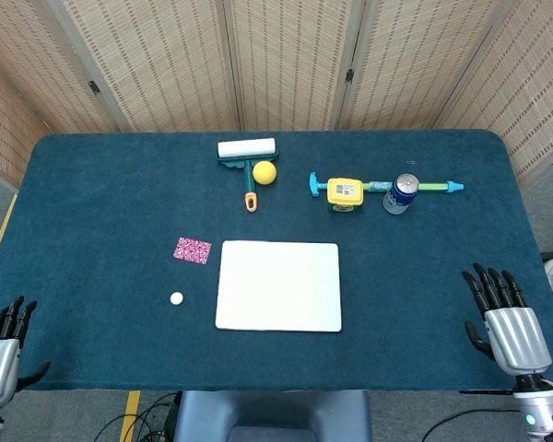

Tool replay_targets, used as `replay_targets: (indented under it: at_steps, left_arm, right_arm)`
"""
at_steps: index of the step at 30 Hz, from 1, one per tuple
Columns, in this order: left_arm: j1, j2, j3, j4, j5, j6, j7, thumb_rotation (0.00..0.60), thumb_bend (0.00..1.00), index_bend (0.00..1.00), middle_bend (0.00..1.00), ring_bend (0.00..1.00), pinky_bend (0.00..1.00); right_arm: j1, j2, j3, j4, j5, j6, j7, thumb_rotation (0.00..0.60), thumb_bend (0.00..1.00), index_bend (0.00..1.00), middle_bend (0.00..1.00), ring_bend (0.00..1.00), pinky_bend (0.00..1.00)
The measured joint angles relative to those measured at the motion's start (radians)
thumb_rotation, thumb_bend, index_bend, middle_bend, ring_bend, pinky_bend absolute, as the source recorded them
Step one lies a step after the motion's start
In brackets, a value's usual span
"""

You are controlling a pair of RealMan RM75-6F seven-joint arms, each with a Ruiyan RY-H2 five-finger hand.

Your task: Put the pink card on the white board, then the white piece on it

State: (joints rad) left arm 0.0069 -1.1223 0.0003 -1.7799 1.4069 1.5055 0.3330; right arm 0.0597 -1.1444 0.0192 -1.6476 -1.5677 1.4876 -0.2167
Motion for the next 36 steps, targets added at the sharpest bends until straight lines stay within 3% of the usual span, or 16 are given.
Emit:
replay_targets:
  at_steps: [30,32,34,36]
  left_arm:
    - [-0.013,0.005,-0.010,-0.018,0.003,-0.003,0.018,0.600,0.26,0.08,0.04,0.10,0.26]
    - [-0.026,0.016,-0.016,-0.031,0.016,-0.006,0.036,0.600,0.26,0.08,0.16,0.16,0.30]
    - [-0.044,0.029,-0.025,-0.044,0.026,-0.015,0.046,0.600,0.26,0.11,0.35,0.31,0.41]
    - [-0.071,0.048,-0.038,-0.059,0.030,-0.040,0.048,0.600,0.26,0.18,0.63,0.55,0.63]
  right_arm:
    - [0.015,0.010,0.005,-0.009,-0.005,-0.014,0.015,0.600,0.32,0.00,0.00,0.00,0.00]
    - [0.014,0.012,0.005,-0.009,-0.004,-0.013,0.019,0.600,0.32,0.00,0.00,0.00,0.00]
    - [0.015,0.013,0.005,-0.009,-0.003,-0.015,0.022,0.600,0.32,0.00,0.00,0.00,0.00]
    - [0.017,0.015,0.006,-0.008,-0.001,-0.018,0.024,0.600,0.32,0.00,0.00,0.00,0.00]
